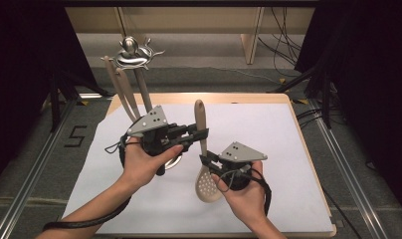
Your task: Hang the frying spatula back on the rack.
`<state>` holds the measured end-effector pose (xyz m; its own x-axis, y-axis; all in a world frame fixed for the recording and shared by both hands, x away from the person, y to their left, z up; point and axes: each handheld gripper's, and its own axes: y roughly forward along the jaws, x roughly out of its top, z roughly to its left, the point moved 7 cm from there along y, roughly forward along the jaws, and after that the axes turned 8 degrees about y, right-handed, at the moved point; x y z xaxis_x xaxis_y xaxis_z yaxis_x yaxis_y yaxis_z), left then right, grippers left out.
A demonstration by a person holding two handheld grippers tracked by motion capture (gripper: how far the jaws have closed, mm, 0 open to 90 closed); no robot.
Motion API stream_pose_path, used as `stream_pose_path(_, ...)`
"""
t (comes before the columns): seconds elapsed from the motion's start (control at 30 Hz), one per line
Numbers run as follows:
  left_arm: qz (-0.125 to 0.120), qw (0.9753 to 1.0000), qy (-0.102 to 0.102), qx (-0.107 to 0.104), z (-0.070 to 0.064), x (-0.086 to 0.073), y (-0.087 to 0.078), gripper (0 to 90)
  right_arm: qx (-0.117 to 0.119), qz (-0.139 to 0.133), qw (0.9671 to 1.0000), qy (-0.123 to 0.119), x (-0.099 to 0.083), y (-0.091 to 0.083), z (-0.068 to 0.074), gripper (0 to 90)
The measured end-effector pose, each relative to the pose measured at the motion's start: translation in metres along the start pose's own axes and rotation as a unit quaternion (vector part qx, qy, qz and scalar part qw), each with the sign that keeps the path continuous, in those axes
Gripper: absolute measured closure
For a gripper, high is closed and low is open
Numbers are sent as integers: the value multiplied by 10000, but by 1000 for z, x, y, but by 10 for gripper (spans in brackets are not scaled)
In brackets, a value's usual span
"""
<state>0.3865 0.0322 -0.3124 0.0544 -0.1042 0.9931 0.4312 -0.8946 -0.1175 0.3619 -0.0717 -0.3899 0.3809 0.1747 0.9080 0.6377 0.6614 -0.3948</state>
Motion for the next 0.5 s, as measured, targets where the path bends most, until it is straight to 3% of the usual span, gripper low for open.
stream_pose_path(0.03,-5,10000,24,-7,0,1,-1,742,98,43,9998,145,0,0,3,779)
stream_pose_path(0.07,11,10000,58,0,0,1,-2,743,66,8,10000,-4,1,0,2,764)
stream_pose_path(0.13,18,9999,104,-11,1,1,-3,744,109,32,9999,83,2,0,4,747)
stream_pose_path(0.27,3,9999,150,-62,4,0,-6,746,199,-8,9998,21,5,1,6,683)
stream_pose_path(0.33,-29,9998,153,-149,6,0,-10,746,363,-128,9990,-214,8,0,6,614)
stream_pose_path(0.4,-32,9997,152,-194,7,-1,-12,747,466,-85,9988,-78,8,-1,9,588)
stream_pose_path(0.47,-42,9996,160,-225,7,-2,-15,746,479,-219,9986,-39,11,-1,9,580)
stream_pose_path(0.5,-46,9995,187,-248,7,-2,-16,747,558,-161,9983,-58,11,-2,9,578)
